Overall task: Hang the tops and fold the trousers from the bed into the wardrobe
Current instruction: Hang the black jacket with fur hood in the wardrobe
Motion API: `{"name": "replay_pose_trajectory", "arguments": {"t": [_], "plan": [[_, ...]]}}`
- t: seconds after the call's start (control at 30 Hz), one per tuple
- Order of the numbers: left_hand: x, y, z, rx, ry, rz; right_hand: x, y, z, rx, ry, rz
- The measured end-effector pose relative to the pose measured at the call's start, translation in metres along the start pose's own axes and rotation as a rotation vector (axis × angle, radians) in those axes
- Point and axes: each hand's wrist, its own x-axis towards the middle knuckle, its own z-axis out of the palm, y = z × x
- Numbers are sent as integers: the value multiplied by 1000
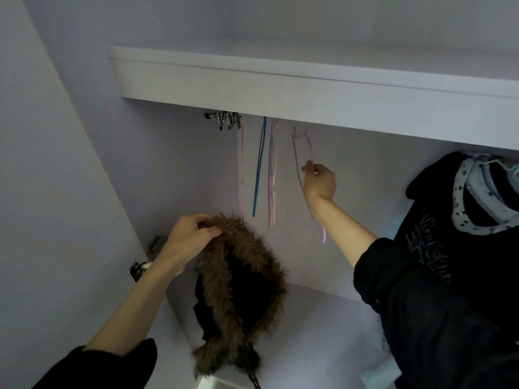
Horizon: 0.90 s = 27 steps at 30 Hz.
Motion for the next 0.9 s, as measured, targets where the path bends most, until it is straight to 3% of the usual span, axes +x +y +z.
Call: {"name": "replay_pose_trajectory", "arguments": {"t": [0.23, 0.5, 0.57, 0.73, 0.9], "plan": [[-9, 2, 29, -30, -60, -18, -5, 35, -53, 100, 14, -142], [-18, -3, 58, 12, -91, -70, -60, 96, -119, 292, -93, -36], [-18, -8, 63, 37, -107, -85, -62, 103, -126, 219, -131, -6], [-12, -22, 69, 82, -25, -130, -62, 125, -142, -33, -24, 131], [-13, -32, 75, 224, 45, -90, -69, 130, -169, -233, -23, 67]]}}
